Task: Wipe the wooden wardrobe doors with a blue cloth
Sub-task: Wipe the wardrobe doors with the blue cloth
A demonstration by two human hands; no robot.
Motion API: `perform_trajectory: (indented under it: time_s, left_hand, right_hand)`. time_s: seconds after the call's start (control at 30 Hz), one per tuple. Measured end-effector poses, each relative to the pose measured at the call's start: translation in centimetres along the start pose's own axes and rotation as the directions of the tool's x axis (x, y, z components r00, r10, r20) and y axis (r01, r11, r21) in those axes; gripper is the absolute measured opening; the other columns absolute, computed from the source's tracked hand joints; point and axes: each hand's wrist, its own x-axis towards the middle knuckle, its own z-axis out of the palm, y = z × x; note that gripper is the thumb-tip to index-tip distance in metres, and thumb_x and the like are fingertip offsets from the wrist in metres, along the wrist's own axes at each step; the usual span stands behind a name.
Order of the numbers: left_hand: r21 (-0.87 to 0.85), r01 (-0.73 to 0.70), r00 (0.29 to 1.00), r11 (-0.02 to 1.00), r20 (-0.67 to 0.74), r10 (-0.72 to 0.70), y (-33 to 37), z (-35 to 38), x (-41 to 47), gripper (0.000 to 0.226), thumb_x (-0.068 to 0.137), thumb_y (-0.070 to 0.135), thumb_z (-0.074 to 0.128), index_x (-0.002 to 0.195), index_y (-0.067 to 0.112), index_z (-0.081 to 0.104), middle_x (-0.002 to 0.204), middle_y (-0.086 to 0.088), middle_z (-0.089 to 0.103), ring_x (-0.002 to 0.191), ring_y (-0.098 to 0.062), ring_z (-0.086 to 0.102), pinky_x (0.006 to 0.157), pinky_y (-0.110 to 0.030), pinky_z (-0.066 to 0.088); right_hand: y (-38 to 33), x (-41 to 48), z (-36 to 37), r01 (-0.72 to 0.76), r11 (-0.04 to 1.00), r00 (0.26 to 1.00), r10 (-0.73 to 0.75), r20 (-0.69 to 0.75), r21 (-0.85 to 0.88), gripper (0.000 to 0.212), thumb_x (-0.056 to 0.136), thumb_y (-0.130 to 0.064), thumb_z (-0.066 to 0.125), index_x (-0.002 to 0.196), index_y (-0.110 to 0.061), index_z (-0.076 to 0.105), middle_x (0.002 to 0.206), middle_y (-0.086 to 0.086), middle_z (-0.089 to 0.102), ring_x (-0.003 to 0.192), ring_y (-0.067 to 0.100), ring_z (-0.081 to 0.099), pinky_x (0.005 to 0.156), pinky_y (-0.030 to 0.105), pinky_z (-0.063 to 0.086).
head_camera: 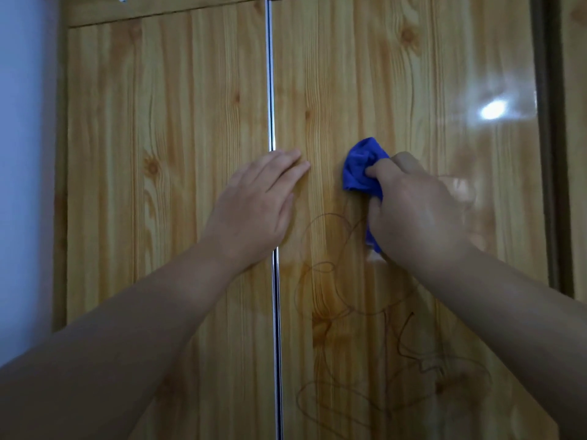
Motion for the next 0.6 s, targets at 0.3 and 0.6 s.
perform_trajectory:
  time_s: [0.3,0.6]
  left_hand:
    - [-0.005,-0.021,0.997,1.000,-0.071,0.021,-0.7,1.4,-0.5,0.048,0.105,0.016,0.045,0.153,0.018,0.046,0.159,0.000,0.046,0.149,-0.020,0.039,0.120,-0.041,0.031]
    - [-0.013,-0.014,0.997,1.000,-0.072,0.013,-0.2,1.3,-0.7,0.047,0.107,0.014,0.044,0.154,0.016,0.046,0.161,-0.002,0.046,0.151,-0.023,0.039,0.123,-0.043,0.034]
  right_hand:
    - [-5.3,-7.3,5.3,0.268,0.959,0.959,-0.275,0.066,0.093,0.033,0.080,0.001,0.054,0.109,-0.003,0.070,0.093,0.010,0.060,0.064,0.022,0.055,0.048,0.032,0.050]
    - [-7.5,-13.9,7.8,0.397,0.897,0.890,-0.428,0.156,0.194,0.035,0.086,-0.007,0.043,0.104,-0.009,0.072,0.087,0.004,0.064,0.065,0.018,0.059,0.053,0.029,0.053]
